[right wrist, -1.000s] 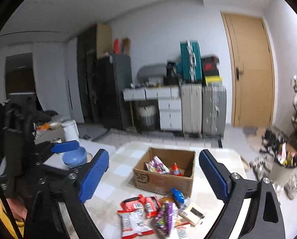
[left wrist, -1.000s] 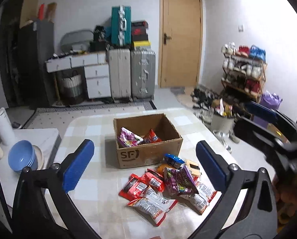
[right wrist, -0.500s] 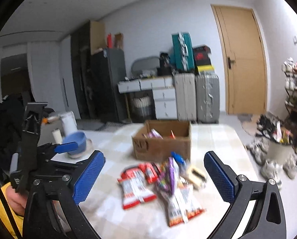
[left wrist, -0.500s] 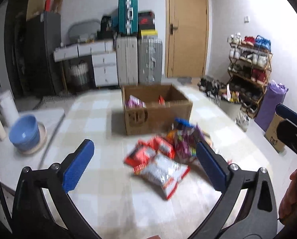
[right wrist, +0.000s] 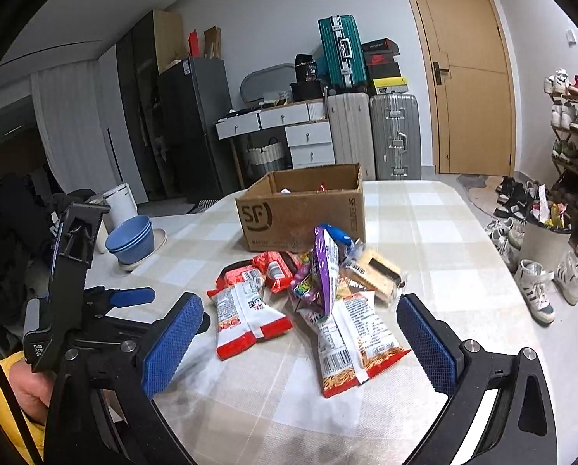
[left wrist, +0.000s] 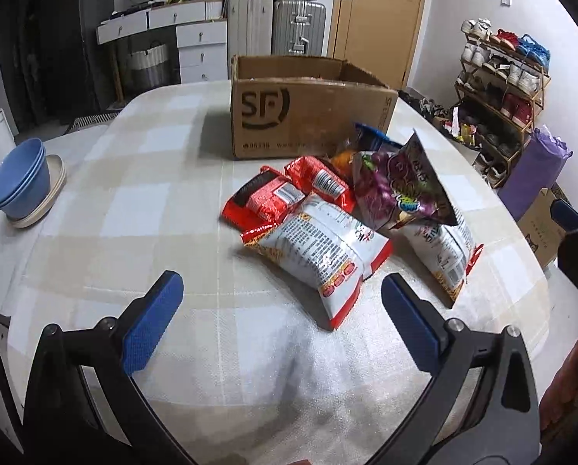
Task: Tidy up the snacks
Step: 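Withdraw both grippers from the box back toward the snack pile, then grasp the white noodle-snack bag with the left gripper while the right grasps another white bag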
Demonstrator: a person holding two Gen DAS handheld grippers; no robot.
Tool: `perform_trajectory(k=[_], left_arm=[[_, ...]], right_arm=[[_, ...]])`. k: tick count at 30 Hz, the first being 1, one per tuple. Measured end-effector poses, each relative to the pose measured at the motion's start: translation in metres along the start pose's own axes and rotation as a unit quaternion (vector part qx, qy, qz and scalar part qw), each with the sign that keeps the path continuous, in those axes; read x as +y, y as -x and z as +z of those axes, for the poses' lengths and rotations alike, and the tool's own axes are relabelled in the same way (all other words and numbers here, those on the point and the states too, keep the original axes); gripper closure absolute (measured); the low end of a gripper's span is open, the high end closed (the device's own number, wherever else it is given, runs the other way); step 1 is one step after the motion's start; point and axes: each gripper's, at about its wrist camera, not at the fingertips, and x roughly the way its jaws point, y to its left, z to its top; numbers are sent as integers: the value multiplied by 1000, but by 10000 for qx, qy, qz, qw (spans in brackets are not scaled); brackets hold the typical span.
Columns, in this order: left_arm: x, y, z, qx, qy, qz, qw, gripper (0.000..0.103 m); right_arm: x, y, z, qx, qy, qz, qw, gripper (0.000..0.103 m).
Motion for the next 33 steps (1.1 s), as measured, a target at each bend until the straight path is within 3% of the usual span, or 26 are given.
perform_trajectory(k=[9, 15, 21, 26, 33], left_arm=[[-5, -20, 0, 231, -44, 122, 9996, 1], [0, -37, 6, 406, 231, -128, 9988, 1], [6, -64, 24, 780, 657, 134, 9947, 1], [-2, -80, 40, 926, 920, -232, 9912, 1], [-13, -113, 44, 1281, 1027, -335, 9859, 1]], right_arm=[[-16, -15, -8, 268, -371, 59, 9989, 1], [-25, -23, -15, 345, -492, 77, 9982, 1], [-32, -30, -22, 447, -609, 231, 9969, 1], [-38, -35, -27, 510, -649, 239, 9963, 1], [-49, -43, -32, 621, -799, 250, 9945, 1]])
